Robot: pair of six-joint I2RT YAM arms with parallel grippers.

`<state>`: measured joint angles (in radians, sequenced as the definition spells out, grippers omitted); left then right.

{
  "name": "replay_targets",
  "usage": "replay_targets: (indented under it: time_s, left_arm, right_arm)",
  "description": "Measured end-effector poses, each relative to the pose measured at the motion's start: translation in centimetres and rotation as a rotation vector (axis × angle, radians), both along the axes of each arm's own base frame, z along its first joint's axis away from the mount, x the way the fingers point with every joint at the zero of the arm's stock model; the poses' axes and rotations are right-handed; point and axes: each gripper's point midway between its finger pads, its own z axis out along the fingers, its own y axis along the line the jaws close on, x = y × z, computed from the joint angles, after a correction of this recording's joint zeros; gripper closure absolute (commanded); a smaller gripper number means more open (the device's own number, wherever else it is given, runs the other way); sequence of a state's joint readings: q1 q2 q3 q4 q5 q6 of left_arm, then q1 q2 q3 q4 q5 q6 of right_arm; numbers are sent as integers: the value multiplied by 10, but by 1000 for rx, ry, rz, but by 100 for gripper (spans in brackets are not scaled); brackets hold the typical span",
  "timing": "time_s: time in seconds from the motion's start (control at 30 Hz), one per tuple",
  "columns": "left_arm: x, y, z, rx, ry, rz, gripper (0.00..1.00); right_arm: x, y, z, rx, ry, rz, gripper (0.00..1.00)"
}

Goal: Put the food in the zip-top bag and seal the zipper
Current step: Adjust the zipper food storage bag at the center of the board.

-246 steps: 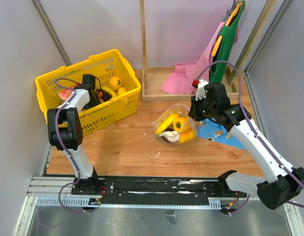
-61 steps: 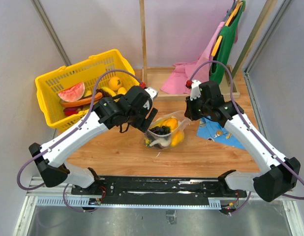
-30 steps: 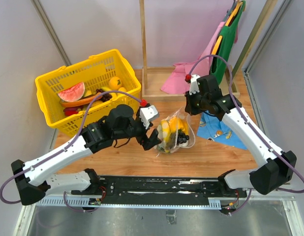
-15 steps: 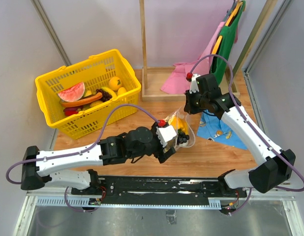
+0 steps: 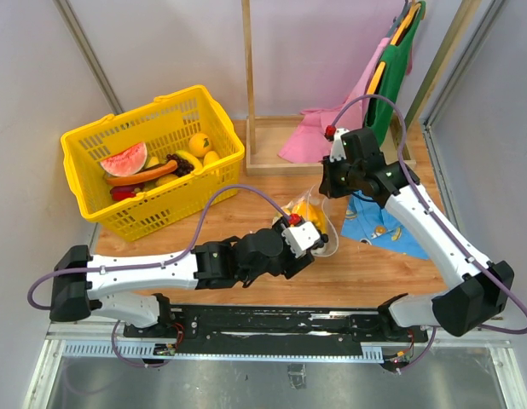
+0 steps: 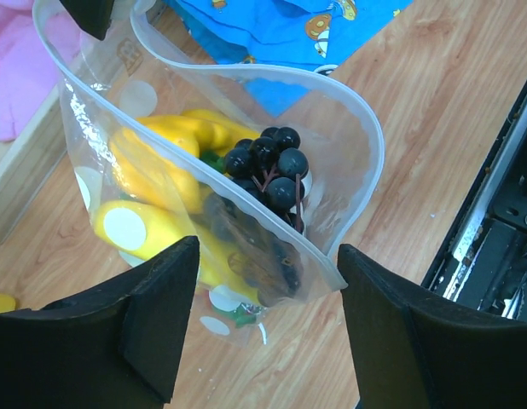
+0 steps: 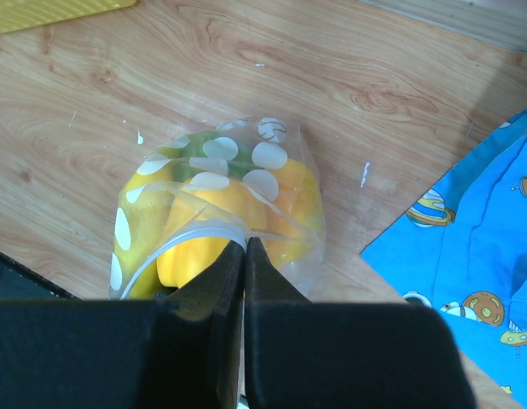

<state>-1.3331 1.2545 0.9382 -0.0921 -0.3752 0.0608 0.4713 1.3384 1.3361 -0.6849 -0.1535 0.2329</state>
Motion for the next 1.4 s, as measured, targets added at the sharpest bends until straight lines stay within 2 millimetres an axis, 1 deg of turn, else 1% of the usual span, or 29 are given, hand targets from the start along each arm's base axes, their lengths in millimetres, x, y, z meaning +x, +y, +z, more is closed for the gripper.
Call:
replay_targets:
  time_s: [0.07,0.2,0.3,0.33,0.37,0.4,0.5,0.6,0.73,0.8,0.9,1.0,1.17,1.3,1.4]
  left_arm:
    - [1,-2,-1,-5,-1,2,39]
    - [1,-6,-5,-6,5,4,59]
    - [2,-6,-6,-5,8,7,77]
    - [1,-6,-6,-8,11,9,86]
    - [2,-6,-6,-9,10,11,97]
    - [2,-5,-7,-7,9,13,99]
    - [3,2,-8,-1,3,29,100]
    - [6,19,0,-3,-13,65,100]
    - [19,55,21,-59,-29,135,100]
    - [29,79,34,-107,-34,185,100]
    - [40,102,54,-190,-33,230,100]
    - [43,113,64,-240,-14,239,100]
    - [44,119,54,-227,38,239,100]
    - [42,122,46,-203,65,238,100]
    - [42,123,44,-196,69,240,100]
  right_arm:
    - [-1,0,1,1,-1,-1,99]
    - [-1,0,1,2,-2,-2,99]
    - [-1,-1,1,0,-2,-4,99]
    - [-1,-1,1,-2,-3,-5,99]
    - [-1,-2,1,-5,-3,-7,99]
    - [-1,-4,2,-10,-5,-11,99]
    - [-3,-8,3,-25,-12,-18,99]
    - [-4,-13,5,-44,-28,-17,99]
    - [-3,-17,8,-62,-50,-4,99]
    - [-1,-21,8,-70,-55,0,99]
    - [-7,-15,5,-43,-37,47,98]
    - [-11,-8,4,-4,-23,96,88]
    - [-5,-11,7,44,-40,136,65]
    - [1,-23,11,75,-85,145,50]
    - [-1,-34,15,115,-131,152,41]
